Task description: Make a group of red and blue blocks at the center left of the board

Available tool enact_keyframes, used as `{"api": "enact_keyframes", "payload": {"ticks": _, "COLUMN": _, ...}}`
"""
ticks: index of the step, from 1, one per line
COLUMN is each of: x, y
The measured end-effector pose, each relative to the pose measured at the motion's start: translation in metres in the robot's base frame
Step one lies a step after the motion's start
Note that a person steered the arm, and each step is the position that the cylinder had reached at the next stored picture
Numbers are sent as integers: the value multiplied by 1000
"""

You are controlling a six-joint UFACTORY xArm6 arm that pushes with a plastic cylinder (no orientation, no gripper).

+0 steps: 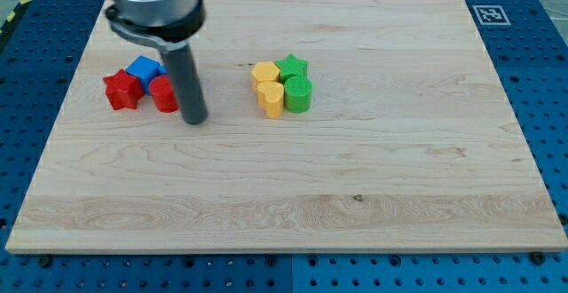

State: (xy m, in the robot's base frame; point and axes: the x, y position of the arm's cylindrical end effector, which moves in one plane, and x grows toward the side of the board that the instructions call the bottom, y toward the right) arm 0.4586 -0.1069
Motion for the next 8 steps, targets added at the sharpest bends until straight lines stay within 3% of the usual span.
{"api": "enact_keyframes", "payload": {"ticks": 1, "x": -8, "y": 32}}
{"api": "enact_keyframes", "payload": {"ticks": 4, "x": -55, "y": 22}}
{"api": "enact_keyframes", "payload": {"ticks": 8, "x": -65, "y": -45}}
